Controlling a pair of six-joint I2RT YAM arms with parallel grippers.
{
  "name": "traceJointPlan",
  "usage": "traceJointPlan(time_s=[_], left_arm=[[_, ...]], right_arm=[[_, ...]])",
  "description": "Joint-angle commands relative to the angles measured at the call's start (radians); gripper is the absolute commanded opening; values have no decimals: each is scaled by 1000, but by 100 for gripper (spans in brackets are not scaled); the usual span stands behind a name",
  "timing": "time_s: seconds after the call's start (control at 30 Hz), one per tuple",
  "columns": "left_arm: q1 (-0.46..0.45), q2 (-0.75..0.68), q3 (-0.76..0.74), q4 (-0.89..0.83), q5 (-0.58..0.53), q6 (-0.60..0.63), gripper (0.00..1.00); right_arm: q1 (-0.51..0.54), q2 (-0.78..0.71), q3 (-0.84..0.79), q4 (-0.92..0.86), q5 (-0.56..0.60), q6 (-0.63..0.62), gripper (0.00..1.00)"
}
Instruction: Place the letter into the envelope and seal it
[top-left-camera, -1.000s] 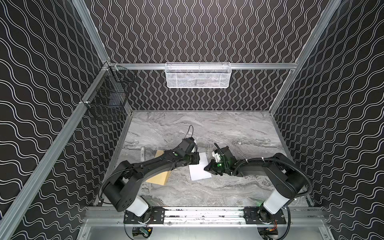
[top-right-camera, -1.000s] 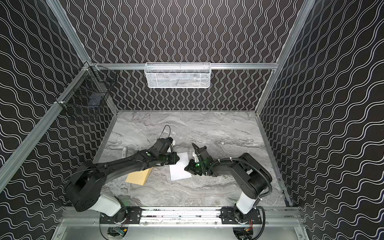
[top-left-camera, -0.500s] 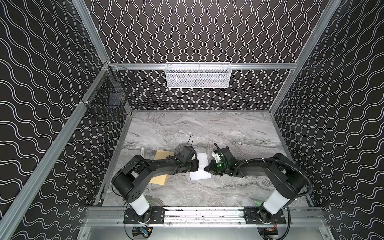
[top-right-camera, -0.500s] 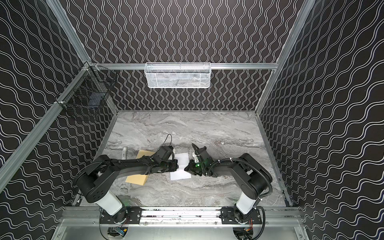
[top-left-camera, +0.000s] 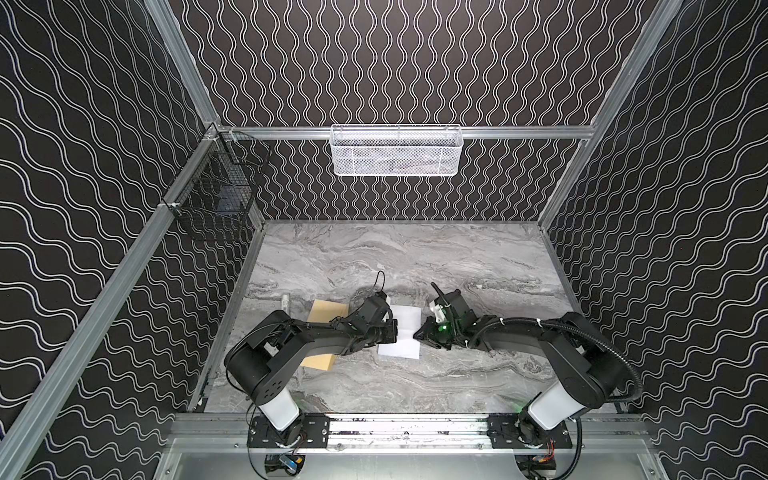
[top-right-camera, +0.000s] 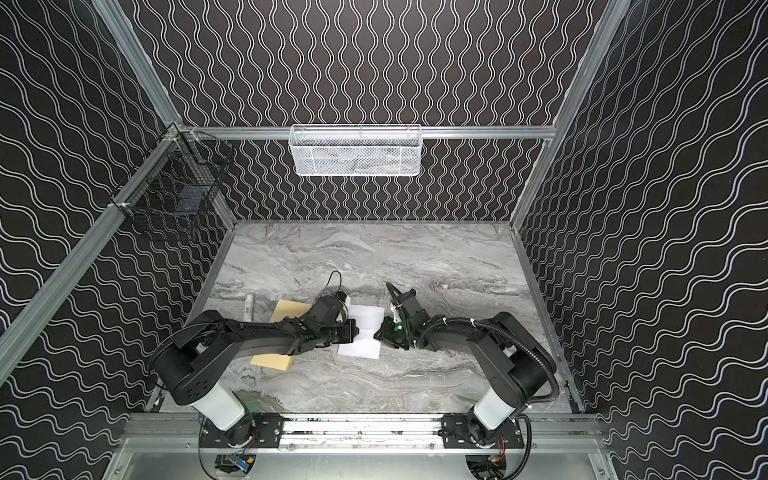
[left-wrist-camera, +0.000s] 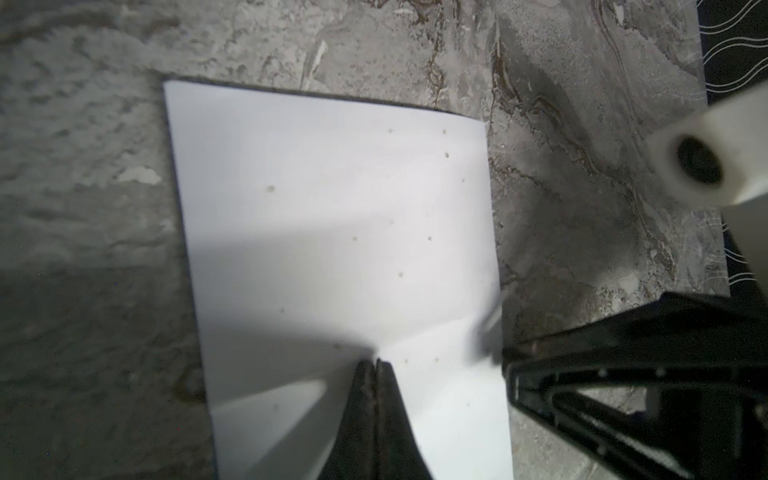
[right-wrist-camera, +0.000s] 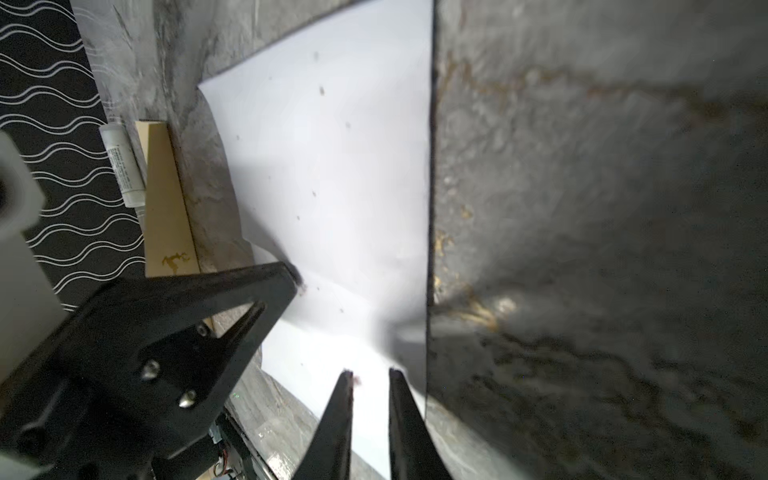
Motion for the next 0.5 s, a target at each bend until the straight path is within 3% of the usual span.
traceJointPlan(time_s=[0.0,0.47], left_arm=[[2,9,-22,-162,-35,34,0],[2,3,-9,-170,-37,47,0]], right_arm=[[-22,-2,29,-38,-11,-52,17],[-71,102,37,20,-57,-48,4]])
